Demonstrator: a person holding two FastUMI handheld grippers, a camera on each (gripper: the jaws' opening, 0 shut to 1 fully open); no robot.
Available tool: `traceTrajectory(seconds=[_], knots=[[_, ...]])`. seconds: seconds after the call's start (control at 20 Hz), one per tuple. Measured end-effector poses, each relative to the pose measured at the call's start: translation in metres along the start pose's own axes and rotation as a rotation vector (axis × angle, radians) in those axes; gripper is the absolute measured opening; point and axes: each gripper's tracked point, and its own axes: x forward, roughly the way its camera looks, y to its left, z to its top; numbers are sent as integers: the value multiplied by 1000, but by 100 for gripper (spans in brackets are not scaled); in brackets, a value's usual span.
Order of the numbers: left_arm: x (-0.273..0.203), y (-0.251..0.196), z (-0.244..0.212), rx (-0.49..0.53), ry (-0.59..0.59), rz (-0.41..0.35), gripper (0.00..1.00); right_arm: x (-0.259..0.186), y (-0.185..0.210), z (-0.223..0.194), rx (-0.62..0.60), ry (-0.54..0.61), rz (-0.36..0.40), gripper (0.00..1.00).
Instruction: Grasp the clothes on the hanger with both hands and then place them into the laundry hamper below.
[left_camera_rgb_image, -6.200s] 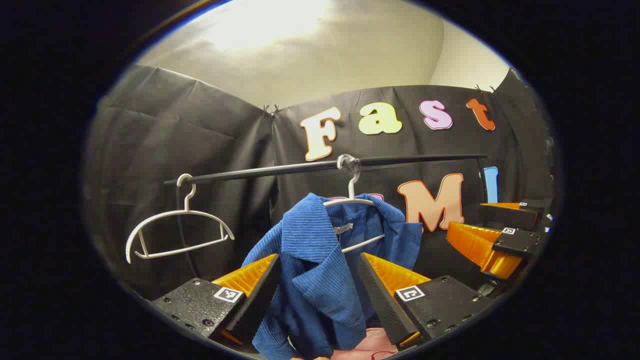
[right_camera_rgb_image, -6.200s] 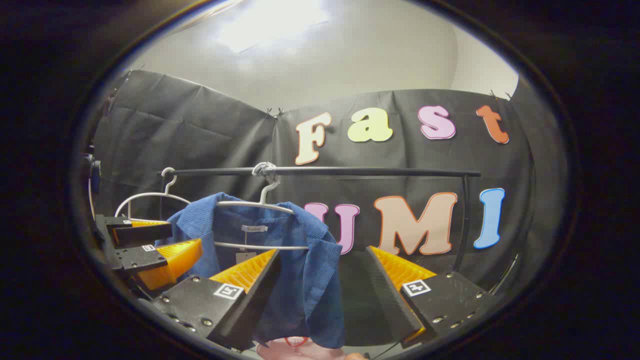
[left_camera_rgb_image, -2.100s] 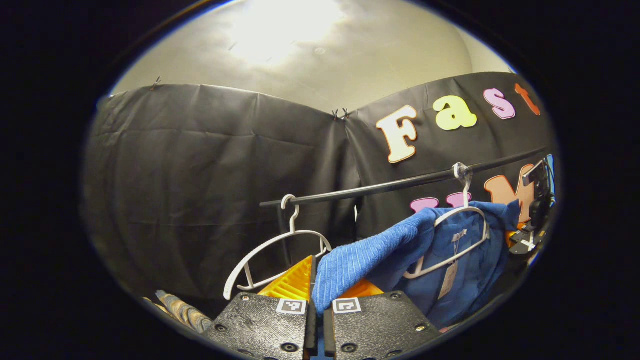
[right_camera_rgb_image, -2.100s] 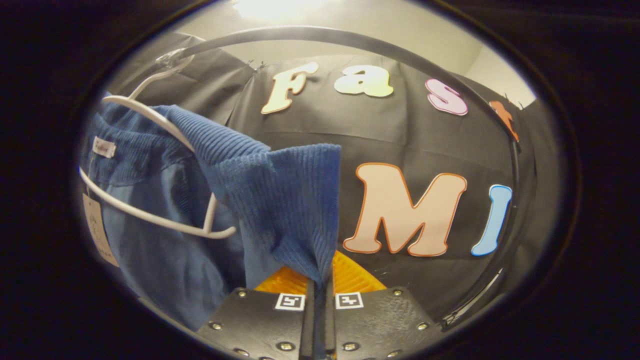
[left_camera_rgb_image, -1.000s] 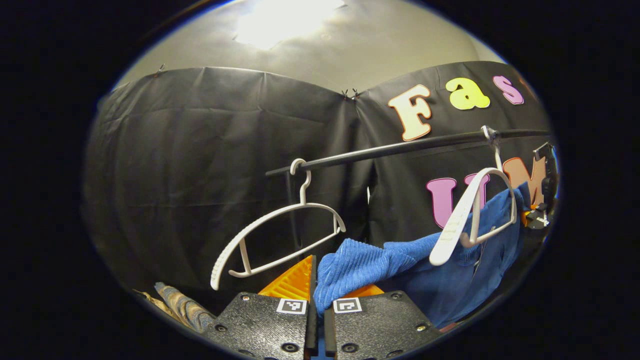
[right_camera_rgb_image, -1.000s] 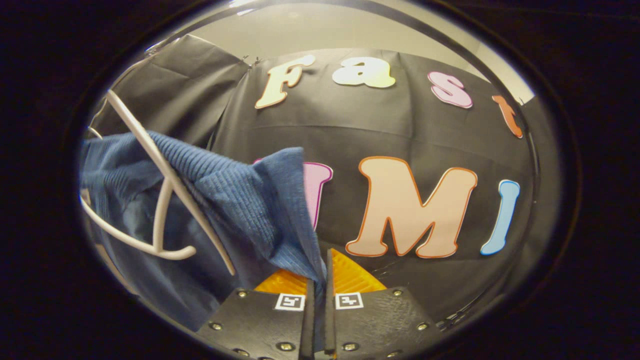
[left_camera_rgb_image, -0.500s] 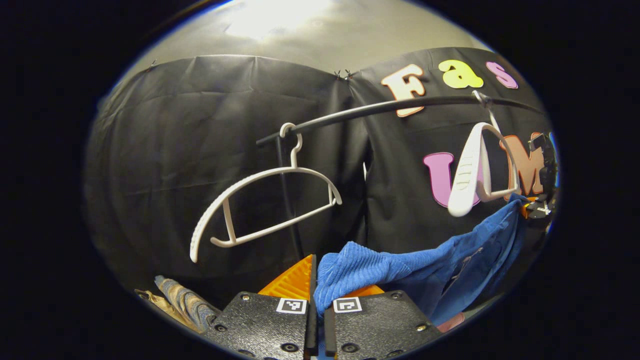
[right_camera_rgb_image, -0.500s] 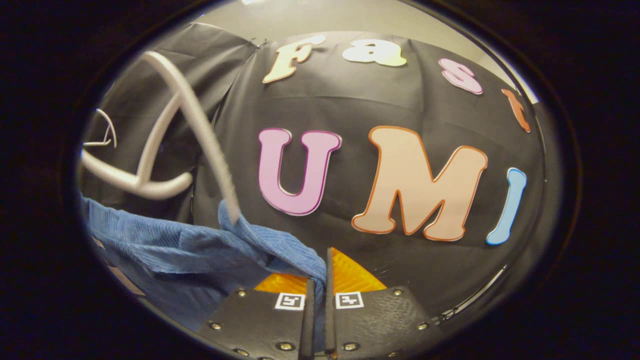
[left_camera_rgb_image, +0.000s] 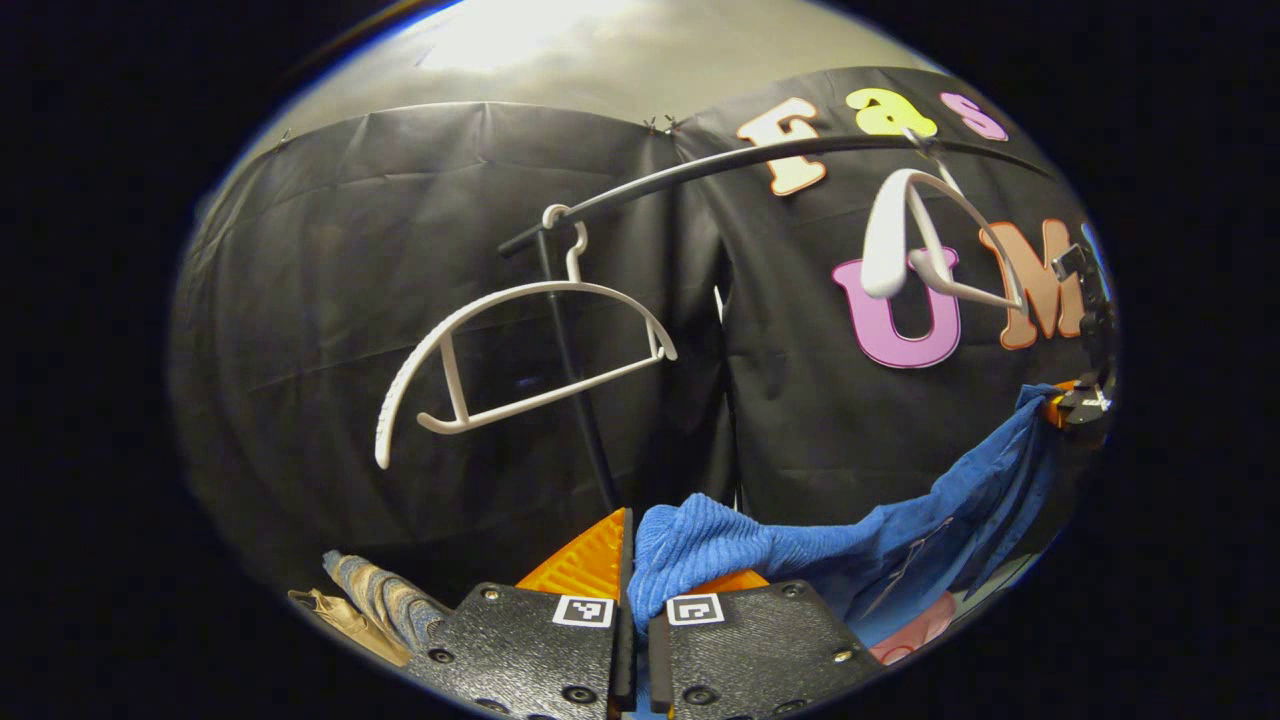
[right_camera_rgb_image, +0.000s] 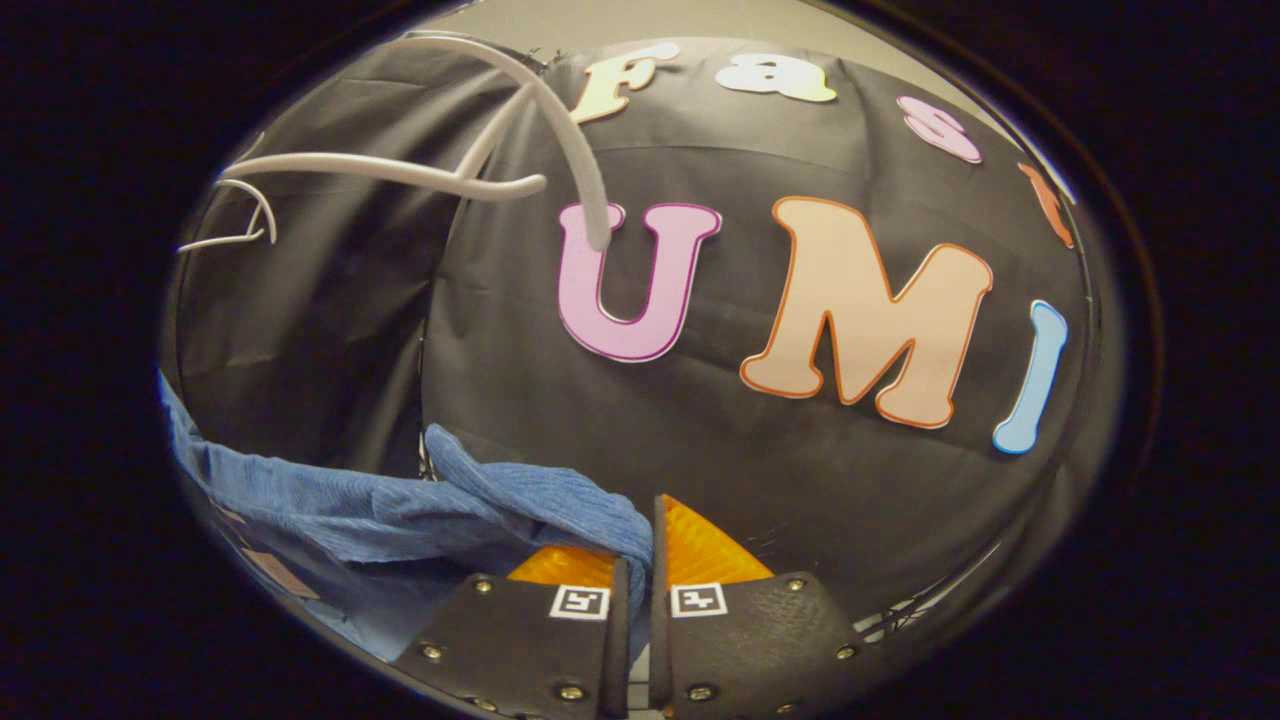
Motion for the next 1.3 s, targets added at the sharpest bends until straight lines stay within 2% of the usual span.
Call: traceTrajectory(seconds=[0.4,0.7,0.9,1.05,1.2,1.3], knots=[[-9,-57,-23,26,23,-141,6,-37,22,-9,29,16,76,8],[-12,-140,-25,95,-3,-367,6,-67,38,0,47,-9,122,8],[-19,-200,-17,93,-24,-519,6,-81,48,6,59,-23,158,9],[-21,-240,-6,59,-41,-631,6,-89,55,6,63,-26,183,8],[-22,-275,5,-31,-34,-730,6,-92,57,-4,97,-10,194,8],[-21,-286,-2,-61,-5,-756,5,-93,56,-18,131,15,191,8]])
